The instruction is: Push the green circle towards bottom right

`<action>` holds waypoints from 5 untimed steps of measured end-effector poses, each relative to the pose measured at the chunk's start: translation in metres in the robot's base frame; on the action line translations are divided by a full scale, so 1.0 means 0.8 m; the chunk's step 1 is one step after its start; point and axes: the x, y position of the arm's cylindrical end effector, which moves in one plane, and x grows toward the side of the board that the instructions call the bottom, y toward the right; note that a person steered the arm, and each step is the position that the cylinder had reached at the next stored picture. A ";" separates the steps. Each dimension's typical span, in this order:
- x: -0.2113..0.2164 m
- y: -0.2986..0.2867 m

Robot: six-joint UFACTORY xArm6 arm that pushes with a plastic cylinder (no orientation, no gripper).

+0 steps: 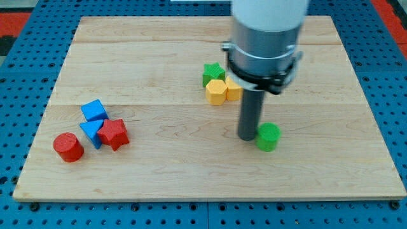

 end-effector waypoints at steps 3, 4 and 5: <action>-0.029 0.079; -0.087 -0.011; -0.018 -0.053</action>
